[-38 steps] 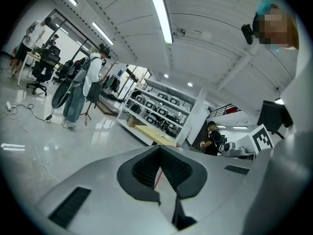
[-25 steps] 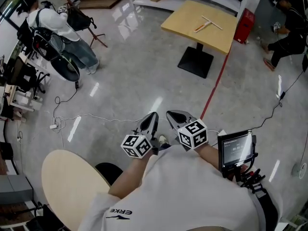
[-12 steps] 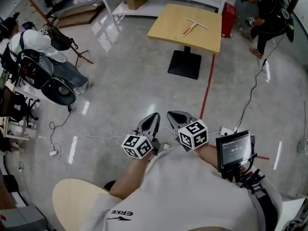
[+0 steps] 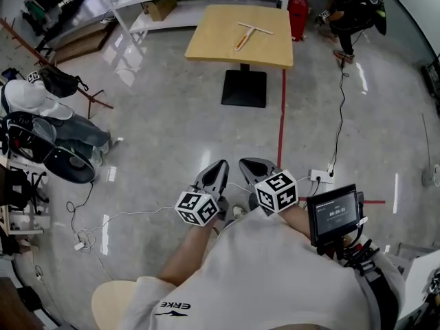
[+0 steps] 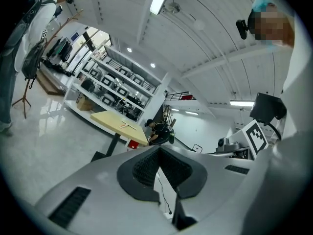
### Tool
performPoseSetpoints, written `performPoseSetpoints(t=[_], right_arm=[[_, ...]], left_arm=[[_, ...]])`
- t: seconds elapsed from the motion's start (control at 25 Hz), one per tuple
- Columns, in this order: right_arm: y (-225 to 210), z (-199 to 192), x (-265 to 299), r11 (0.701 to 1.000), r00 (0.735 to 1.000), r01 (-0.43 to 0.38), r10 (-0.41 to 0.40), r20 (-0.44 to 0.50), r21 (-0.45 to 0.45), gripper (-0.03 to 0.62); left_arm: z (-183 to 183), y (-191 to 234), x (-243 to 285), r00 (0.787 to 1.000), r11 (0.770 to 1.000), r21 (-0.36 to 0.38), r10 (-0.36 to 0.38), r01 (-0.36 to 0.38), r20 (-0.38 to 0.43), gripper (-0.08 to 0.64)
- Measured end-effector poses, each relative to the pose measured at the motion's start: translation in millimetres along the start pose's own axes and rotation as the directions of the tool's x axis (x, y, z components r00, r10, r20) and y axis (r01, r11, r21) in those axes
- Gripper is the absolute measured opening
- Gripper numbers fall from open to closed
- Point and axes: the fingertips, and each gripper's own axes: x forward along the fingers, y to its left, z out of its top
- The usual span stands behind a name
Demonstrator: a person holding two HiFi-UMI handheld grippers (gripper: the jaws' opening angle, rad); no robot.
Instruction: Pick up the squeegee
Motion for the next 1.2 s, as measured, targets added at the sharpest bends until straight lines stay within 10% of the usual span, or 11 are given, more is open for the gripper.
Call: performPoseSetpoints(t=[0.72,1.2], right_arm=[[-34,67,30,0.999,0.996,0.041,-0.043,0.076,0.025,0.003],[-168,136,73,0.995,0.994,0.044,-0.053,0.094,0.091,0.005]], left_arm=[[53,21,50,0.998,0.998,0.043,-0.047,0.048,-0.029,0.003],[94,51,200,0.997,0.997,0.059,-0.044,0.047,-0.061,0.003]])
